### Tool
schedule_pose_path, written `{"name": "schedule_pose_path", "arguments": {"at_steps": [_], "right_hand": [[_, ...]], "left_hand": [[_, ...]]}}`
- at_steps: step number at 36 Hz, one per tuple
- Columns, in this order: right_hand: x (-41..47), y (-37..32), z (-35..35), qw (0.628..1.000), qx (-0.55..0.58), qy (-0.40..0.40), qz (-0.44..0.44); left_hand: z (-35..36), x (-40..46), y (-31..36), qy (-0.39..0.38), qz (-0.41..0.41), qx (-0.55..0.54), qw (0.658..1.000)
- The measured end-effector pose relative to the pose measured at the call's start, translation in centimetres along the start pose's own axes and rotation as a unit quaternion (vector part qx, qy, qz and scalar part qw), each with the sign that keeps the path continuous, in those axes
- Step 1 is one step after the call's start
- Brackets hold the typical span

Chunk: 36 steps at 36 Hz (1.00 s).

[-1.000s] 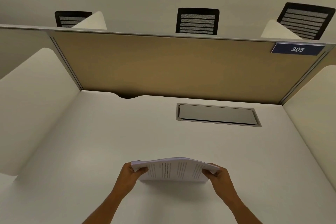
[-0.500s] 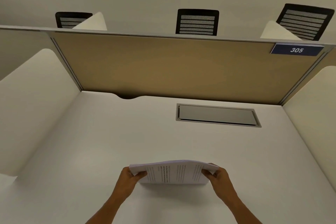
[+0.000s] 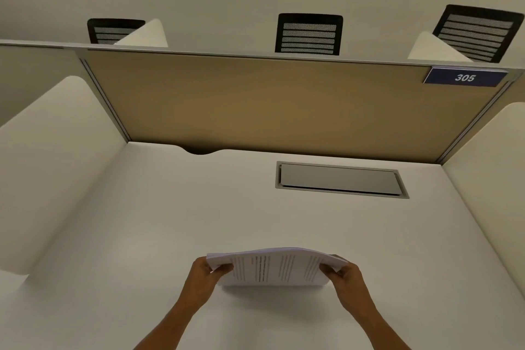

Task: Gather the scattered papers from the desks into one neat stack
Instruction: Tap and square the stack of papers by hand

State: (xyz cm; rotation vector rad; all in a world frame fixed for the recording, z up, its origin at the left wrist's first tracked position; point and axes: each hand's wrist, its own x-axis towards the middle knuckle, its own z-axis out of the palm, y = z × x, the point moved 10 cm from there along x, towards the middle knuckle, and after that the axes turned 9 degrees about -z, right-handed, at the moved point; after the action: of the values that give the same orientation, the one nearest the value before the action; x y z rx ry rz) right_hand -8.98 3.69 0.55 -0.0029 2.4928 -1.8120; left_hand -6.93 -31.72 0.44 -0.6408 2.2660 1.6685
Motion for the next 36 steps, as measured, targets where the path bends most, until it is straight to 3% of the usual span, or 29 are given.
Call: {"name": "schedule_pose_path", "arguments": {"at_steps": [20, 36], "right_hand": [[-0.7, 1.6, 0.6, 1.0, 0.005, -0.015, 0.025], [-0.3, 2.5, 0.1, 0.998, -0.04, -0.009, 0.042]], "left_hand": [[0.3, -0.2, 0.6, -0.008, 0.038, 0.014, 0.999], [0.4, -0.4, 0.2, 0.002, 0.021, 0.022, 1.0]]}}
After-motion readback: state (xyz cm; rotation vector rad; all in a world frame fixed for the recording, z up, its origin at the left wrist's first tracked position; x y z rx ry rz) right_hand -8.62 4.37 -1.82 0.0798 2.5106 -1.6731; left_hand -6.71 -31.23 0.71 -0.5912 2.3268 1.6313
